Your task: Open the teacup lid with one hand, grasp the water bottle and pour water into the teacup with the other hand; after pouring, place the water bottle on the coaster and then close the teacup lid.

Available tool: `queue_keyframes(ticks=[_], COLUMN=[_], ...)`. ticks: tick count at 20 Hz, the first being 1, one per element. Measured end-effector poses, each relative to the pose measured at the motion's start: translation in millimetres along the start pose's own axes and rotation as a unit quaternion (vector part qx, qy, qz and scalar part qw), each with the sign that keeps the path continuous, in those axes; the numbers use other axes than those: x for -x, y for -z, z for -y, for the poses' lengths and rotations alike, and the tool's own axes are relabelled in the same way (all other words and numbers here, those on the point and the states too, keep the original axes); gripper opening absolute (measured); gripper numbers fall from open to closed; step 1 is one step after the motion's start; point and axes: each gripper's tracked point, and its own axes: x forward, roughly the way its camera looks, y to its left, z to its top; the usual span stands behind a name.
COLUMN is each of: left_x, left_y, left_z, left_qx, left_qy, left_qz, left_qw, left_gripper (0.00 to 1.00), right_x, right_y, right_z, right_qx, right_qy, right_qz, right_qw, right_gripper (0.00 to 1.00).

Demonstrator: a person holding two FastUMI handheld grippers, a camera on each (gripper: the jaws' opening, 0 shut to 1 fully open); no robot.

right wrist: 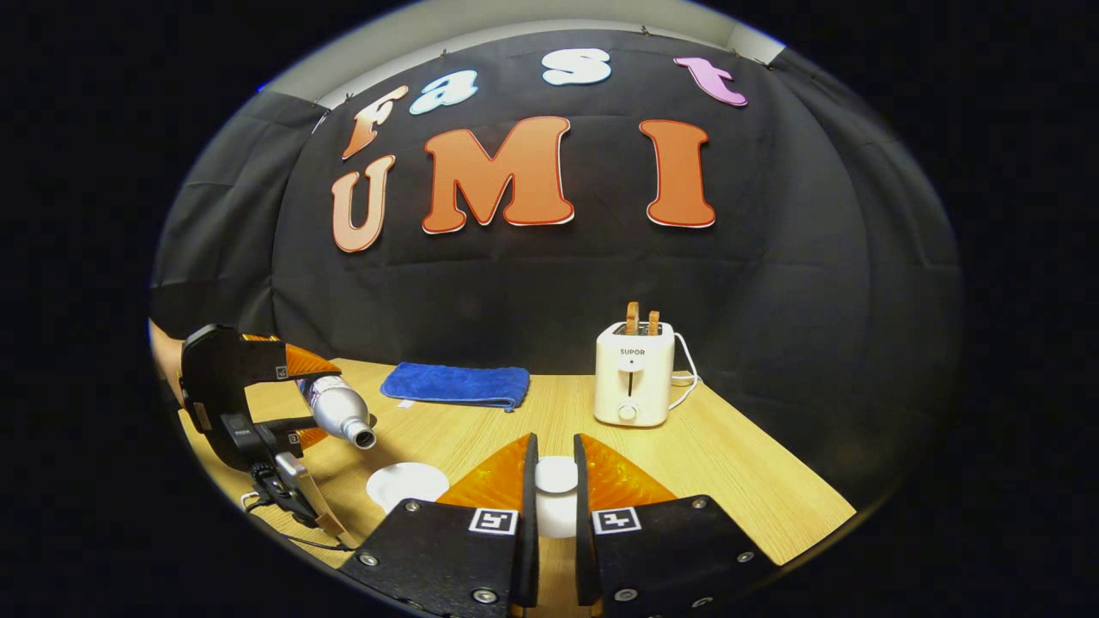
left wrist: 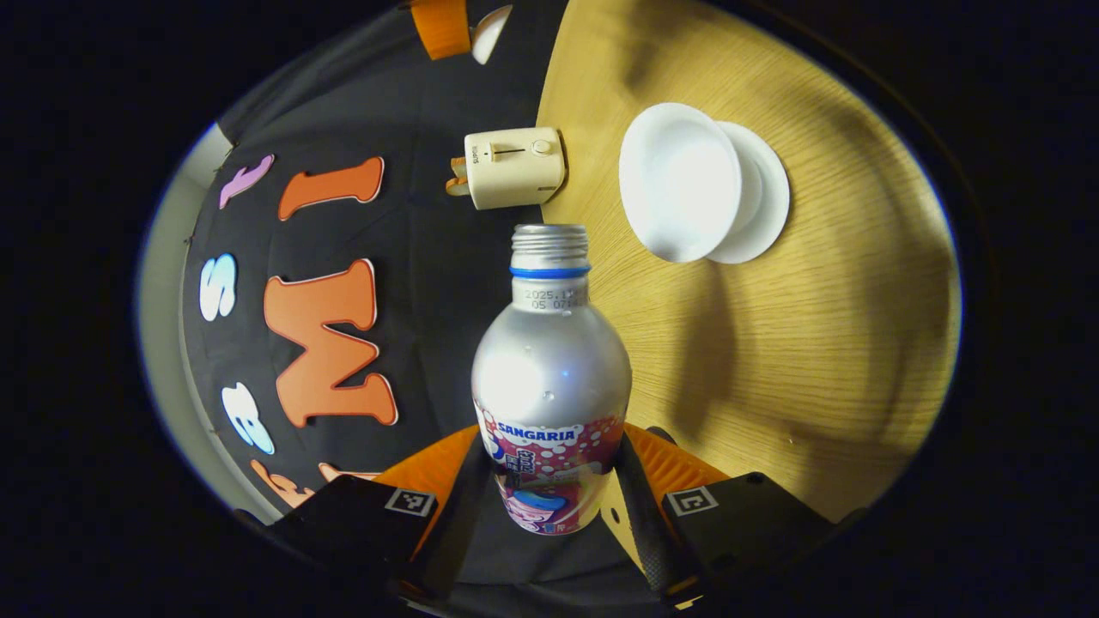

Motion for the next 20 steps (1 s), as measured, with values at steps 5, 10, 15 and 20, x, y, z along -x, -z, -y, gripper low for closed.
queue_keyframes(ticks=[5, 10, 15, 20], left_x=[-7.2, -7.0, -9.8, -11.5], left_y=[-6.5, -6.0, -10.1, -11.2], left_z=[-4.6, -9.4, -13.7, -22.2], left_qx=[-0.034, -0.072, -0.094, -0.114], left_qy=[-0.003, -0.012, -0.015, -0.019], left_qz=[0.007, 0.009, 0.014, 0.019], left_qw=[0.999, 0.997, 0.995, 0.993], left_gripper=[0.83, 0.82, 0.82, 0.82], right_x=[-0.7, -2.0, -3.1, -2.6], right_y=[3.0, 9.3, 9.7, 9.5], right_z=[2.9, 4.4, 5.3, 6.5], right_qx=[-0.002, 0.004, 0.003, 0.003], right_qy=[0.002, 0.002, 0.001, 0.001], right_qz=[-0.005, -0.013, -0.017, -0.018], right_qw=[1.0, 1.0, 1.0, 1.0], right_gripper=[0.17, 0.17, 0.18, 0.17])
